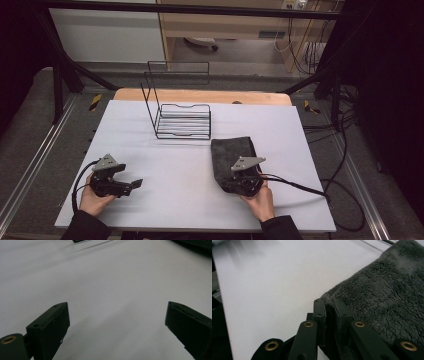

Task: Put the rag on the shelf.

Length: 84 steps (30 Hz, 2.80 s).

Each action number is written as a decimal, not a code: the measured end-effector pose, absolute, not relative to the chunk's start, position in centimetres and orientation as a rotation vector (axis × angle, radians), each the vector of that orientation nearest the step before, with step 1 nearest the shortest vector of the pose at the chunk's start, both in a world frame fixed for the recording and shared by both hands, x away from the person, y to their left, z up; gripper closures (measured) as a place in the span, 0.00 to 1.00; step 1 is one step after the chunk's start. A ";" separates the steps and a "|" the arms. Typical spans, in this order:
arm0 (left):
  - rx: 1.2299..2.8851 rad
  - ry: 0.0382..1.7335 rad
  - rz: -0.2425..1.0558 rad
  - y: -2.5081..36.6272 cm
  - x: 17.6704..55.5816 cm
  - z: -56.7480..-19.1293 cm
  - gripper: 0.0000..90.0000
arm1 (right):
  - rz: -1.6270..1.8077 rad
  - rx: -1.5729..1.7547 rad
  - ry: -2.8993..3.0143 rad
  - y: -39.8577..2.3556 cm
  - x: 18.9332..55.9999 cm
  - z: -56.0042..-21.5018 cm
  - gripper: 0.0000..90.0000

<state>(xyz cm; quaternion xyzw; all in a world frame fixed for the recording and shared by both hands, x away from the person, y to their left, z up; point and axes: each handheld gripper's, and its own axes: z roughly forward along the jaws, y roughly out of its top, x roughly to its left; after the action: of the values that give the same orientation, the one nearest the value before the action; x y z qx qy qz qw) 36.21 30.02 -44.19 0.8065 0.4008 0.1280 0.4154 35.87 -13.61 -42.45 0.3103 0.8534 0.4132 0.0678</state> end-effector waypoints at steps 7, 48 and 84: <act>2.027 1.011 0.321 30.0 36.2 -44.2 0.06 | 1.289 0.895 2.613 -11.9 35.2 -42.6 0.92; 2.018 1.018 0.268 26.5 35.9 -42.6 0.08 | 1.229 1.170 2.383 -17.9 36.4 -43.1 0.50; 2.098 0.910 0.172 16.7 35.6 -41.6 0.12 | 1.170 1.251 2.372 -18.7 36.5 -44.0 0.94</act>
<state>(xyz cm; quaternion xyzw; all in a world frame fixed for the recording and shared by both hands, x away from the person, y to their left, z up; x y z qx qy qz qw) 35.62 16.74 -41.56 0.8338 0.3617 0.0683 0.4114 36.48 -18.65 -44.02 0.4249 0.8061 0.3976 0.1075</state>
